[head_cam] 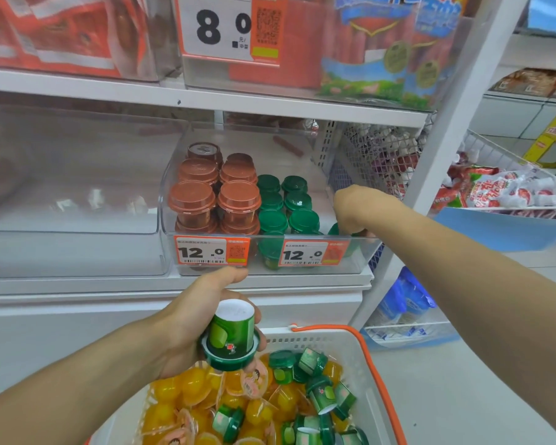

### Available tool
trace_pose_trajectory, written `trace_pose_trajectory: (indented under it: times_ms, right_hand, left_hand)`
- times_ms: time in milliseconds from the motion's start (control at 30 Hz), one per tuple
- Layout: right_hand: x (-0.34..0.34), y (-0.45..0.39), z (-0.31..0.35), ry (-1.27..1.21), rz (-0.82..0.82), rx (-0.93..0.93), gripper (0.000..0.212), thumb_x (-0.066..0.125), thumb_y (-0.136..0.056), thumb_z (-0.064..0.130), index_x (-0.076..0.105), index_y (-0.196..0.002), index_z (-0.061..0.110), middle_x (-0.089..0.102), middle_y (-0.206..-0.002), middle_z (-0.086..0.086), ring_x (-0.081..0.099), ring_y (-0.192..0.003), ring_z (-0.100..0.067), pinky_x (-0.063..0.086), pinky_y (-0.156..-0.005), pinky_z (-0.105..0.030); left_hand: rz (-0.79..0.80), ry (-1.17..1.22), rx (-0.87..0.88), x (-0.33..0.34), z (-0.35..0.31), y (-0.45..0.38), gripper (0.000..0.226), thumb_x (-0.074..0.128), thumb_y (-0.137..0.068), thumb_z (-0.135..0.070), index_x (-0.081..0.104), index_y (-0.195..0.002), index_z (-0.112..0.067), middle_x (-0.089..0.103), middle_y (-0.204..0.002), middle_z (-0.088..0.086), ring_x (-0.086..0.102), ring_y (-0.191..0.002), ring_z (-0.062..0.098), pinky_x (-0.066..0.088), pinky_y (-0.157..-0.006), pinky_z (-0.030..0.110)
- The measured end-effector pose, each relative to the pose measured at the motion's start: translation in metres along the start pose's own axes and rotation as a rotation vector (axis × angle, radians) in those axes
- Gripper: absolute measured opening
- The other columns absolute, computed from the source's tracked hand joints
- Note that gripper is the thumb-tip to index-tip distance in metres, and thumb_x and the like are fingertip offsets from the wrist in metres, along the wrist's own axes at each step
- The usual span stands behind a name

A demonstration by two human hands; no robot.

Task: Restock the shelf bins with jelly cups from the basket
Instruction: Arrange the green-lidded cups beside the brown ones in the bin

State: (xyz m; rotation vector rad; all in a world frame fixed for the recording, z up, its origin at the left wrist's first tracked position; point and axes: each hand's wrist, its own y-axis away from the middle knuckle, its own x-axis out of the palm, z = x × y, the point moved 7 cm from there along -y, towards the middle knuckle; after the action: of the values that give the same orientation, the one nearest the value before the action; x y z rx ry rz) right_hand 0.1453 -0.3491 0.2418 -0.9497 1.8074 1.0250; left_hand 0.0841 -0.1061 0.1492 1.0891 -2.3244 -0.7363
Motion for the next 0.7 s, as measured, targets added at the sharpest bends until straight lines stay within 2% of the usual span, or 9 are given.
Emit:
trace_pose_trajectory:
  times_ms: [33, 67, 133, 267, 333, 433, 533, 600, 700]
  right_hand:
    - [0.0, -0.001, 0.001, -0.016, 0.01, -0.009, 0.01, 0.057, -0.093, 0.005, 0.055, -0.085, 0.002, 0.048, -0.065, -0.005, 0.048, -0.053, -0.017, 0.042, -0.048, -0.027]
    - [0.001, -0.005, 0.002, -0.028, 0.015, -0.03, 0.009, 0.057, -0.094, 0.006, 0.061, -0.101, 0.001, 0.049, -0.066, -0.004, 0.05, -0.054, -0.017, 0.045, -0.051, -0.027]
    - [0.006, -0.007, 0.003, -0.016, 0.065, -0.057, 0.026, 0.054, -0.097, 0.009, 0.061, -0.12, 0.002, 0.049, -0.069, -0.004, 0.054, -0.061, -0.022, 0.049, -0.06, -0.03]
    - [0.011, -0.004, 0.008, -0.003, 0.102, -0.087, 0.014, 0.048, -0.101, 0.015, 0.059, -0.107, 0.008, 0.054, -0.082, -0.007, 0.053, -0.08, -0.026, 0.047, -0.061, -0.03]
    - [0.012, -0.005, 0.007, -0.007, 0.1, -0.104, 0.019, 0.049, -0.101, 0.017, 0.061, -0.111, 0.007, 0.059, -0.092, -0.009, 0.054, -0.079, -0.026, 0.048, -0.07, -0.031]
    - [0.014, -0.008, 0.003, -0.005, 0.113, -0.119, 0.03, 0.051, -0.102, 0.023, 0.064, -0.116, 0.001, 0.055, -0.079, -0.005, 0.054, -0.073, -0.023, 0.048, -0.076, -0.031]
    - [0.015, -0.009, 0.004, 0.032, 0.097, -0.13, 0.031, 0.05, -0.103, 0.023, 0.064, -0.119, 0.001, 0.051, -0.086, -0.006, 0.051, -0.081, -0.024, 0.044, -0.076, -0.031]
    - [0.017, -0.011, 0.004, 0.04, 0.088, -0.136, 0.031, 0.05, -0.103, 0.023, 0.065, -0.119, 0.001, 0.05, -0.083, -0.006, 0.05, -0.082, -0.024, 0.043, -0.075, -0.03]
    - [0.018, -0.017, 0.002, 0.047, 0.066, -0.138, 0.029, 0.05, -0.103, 0.024, 0.067, -0.114, 0.003, 0.044, -0.07, -0.002, 0.05, -0.081, -0.025, 0.042, -0.075, -0.03]
  left_hand:
    - [0.001, 0.001, -0.001, 0.001, 0.0, 0.0, 0.058, 0.043, -0.095, -0.05, 0.061, -0.088, 0.005, 0.066, -0.084, 0.036, 0.061, -0.056, 0.035, 0.055, -0.053, 0.033]
    - [-0.001, 0.003, 0.0, 0.001, 0.0, 0.0, 0.058, 0.044, -0.095, -0.05, 0.061, -0.088, 0.005, 0.066, -0.084, 0.036, 0.062, -0.055, 0.035, 0.055, -0.052, 0.033]
    - [-0.001, -0.002, -0.009, 0.002, 0.0, 0.0, 0.058, 0.044, -0.095, -0.051, 0.062, -0.088, 0.004, 0.066, -0.084, 0.036, 0.063, -0.056, 0.035, 0.056, -0.053, 0.034]
    - [0.0, -0.036, -0.017, 0.001, 0.003, -0.001, 0.06, 0.042, -0.095, -0.053, 0.061, -0.09, 0.004, 0.067, -0.086, 0.035, 0.062, -0.061, 0.036, 0.055, -0.059, 0.034]
    - [-0.002, -0.041, -0.016, 0.002, 0.004, -0.001, 0.06, 0.042, -0.095, -0.052, 0.061, -0.091, 0.004, 0.067, -0.086, 0.035, 0.061, -0.063, 0.036, 0.055, -0.059, 0.035]
    - [-0.003, -0.058, -0.012, 0.002, 0.005, -0.003, 0.061, 0.041, -0.096, -0.053, 0.062, -0.091, 0.004, 0.067, -0.088, 0.036, 0.061, -0.07, 0.038, 0.055, -0.064, 0.037]
    - [-0.016, -0.076, -0.007, 0.001, 0.007, -0.006, 0.061, 0.042, -0.096, -0.053, 0.064, -0.092, 0.004, 0.069, -0.092, 0.035, 0.063, -0.073, 0.039, 0.055, -0.075, 0.04]
    - [-0.044, -0.059, -0.007, -0.001, 0.01, -0.01, 0.058, 0.046, -0.093, -0.05, 0.066, -0.094, 0.004, 0.07, -0.095, 0.033, 0.067, -0.076, 0.039, 0.054, -0.084, 0.044]
    - [-0.108, -0.03, -0.008, -0.003, 0.01, -0.009, 0.056, 0.066, -0.069, -0.041, 0.064, -0.102, 0.004, 0.07, -0.093, 0.029, 0.068, -0.084, 0.043, 0.049, -0.096, 0.06]
